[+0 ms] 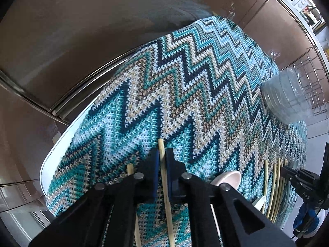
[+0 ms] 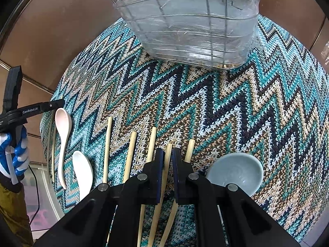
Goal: Organize utensils
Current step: 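Close the left gripper on a chopstick while the right gripper closes on another chopstick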
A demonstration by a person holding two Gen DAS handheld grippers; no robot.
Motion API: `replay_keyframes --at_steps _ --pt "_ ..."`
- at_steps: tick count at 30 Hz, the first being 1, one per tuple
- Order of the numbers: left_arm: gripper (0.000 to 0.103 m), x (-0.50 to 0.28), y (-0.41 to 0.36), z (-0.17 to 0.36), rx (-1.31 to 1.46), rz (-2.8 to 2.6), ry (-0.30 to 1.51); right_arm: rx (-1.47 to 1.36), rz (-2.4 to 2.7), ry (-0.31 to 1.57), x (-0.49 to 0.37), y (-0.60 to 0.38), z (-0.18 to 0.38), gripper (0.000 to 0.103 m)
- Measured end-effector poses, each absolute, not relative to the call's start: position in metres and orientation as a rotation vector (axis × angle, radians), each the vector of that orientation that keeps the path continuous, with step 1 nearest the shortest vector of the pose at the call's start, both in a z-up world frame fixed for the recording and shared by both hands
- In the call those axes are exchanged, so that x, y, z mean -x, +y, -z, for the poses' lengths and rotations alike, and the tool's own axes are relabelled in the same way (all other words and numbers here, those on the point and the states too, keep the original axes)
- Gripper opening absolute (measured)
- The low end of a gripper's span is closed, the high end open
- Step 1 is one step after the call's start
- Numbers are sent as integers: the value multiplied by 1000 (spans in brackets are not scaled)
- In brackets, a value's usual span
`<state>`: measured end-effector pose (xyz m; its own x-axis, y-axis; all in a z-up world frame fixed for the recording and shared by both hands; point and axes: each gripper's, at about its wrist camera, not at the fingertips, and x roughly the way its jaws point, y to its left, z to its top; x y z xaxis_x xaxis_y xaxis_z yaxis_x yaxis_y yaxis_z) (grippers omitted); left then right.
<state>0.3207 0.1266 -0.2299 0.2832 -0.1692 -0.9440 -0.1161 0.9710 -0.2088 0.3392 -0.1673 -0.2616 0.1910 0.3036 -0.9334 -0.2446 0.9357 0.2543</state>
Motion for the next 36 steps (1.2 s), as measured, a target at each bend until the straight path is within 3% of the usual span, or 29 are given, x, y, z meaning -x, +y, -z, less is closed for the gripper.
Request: replay_keyframes --at_steps 16,36 --pt "4 -311 126 206 238 0 1178 -62 -382 1277 -321 -172 246 6" --pt "4 -256 117 120 214 6 894 -64 -405 1050 -256 -189 148 6"
